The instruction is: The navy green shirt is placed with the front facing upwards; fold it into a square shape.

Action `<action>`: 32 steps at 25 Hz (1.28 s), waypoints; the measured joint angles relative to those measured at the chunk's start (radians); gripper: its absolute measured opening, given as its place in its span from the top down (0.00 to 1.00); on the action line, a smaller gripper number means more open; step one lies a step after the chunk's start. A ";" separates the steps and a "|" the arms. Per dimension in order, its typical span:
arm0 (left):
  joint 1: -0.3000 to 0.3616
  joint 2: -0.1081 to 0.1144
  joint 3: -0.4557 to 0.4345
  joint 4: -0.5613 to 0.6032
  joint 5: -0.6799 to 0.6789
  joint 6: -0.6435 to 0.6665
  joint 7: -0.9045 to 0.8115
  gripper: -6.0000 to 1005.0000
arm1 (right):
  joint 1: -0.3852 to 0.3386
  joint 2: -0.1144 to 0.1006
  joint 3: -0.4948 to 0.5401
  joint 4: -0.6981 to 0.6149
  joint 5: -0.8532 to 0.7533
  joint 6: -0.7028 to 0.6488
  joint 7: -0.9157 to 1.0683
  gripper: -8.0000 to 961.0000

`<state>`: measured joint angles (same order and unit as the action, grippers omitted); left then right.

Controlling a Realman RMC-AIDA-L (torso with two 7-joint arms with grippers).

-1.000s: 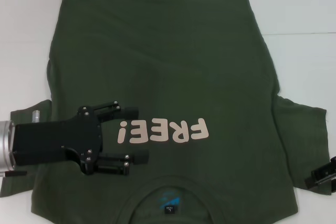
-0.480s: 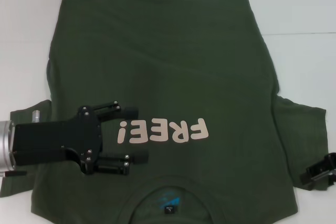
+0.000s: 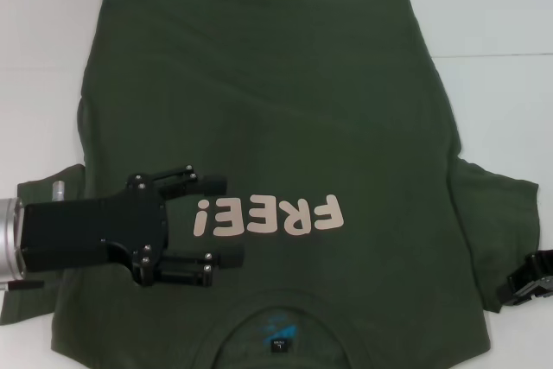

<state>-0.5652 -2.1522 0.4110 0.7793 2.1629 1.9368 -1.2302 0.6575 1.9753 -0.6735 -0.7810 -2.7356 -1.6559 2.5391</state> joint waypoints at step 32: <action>0.001 0.000 0.000 -0.002 0.000 -0.008 0.000 0.07 | -0.004 0.009 -0.034 -0.034 -0.001 0.000 -0.059 0.96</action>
<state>-0.5645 -2.1522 0.4111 0.7776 2.1629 1.9292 -1.2302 0.6540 1.9846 -0.7071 -0.8148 -2.7365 -1.6557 2.4797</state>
